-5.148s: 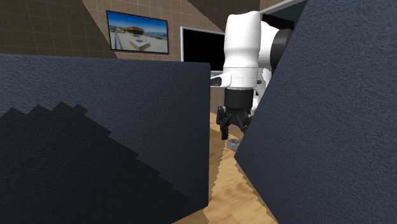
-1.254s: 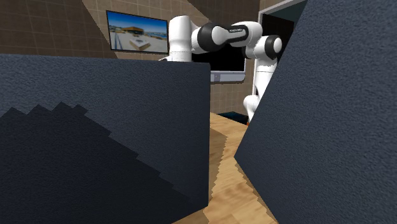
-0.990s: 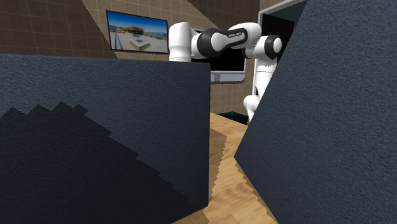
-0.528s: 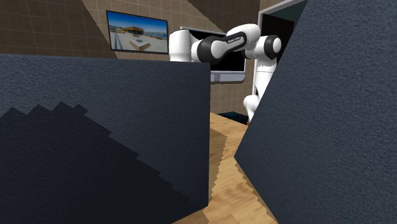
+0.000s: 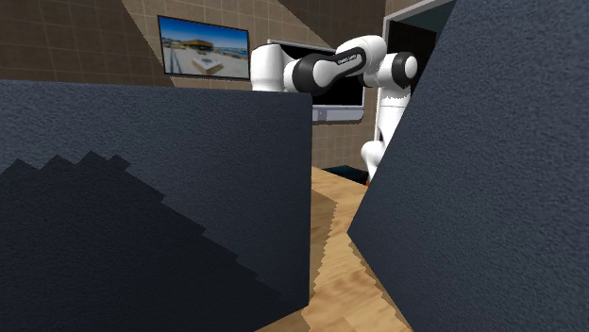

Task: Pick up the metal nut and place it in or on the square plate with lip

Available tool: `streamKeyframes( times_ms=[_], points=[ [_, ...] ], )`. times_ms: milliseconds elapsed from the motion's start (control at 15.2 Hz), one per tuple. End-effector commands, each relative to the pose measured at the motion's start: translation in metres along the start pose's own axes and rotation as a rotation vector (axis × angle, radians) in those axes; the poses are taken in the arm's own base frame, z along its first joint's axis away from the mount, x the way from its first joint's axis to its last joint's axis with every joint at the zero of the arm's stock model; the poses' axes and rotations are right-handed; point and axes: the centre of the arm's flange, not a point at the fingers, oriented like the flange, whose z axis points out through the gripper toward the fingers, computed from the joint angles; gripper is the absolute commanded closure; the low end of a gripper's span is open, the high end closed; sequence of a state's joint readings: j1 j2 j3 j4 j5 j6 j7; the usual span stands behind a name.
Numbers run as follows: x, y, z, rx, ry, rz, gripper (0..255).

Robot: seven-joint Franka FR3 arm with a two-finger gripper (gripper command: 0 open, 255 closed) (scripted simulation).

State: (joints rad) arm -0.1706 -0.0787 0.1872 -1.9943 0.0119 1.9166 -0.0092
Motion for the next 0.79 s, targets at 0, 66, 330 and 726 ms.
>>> streamKeyframes(
  times_ms=[0, 66, 330, 726],
  points=[
    [0.000, 0.000, 0.000, 0.000, 0.000, 0.000, 0],
    [0.000, 0.000, 0.000, 0.000, 0.000, 0.000, 0],
    [0.000, 0.000, -0.040, 0.000, 0.000, 0.000, 0],
    [0.000, 0.000, -0.050, 0.000, 0.000, 0.000, 0]
  ],
)
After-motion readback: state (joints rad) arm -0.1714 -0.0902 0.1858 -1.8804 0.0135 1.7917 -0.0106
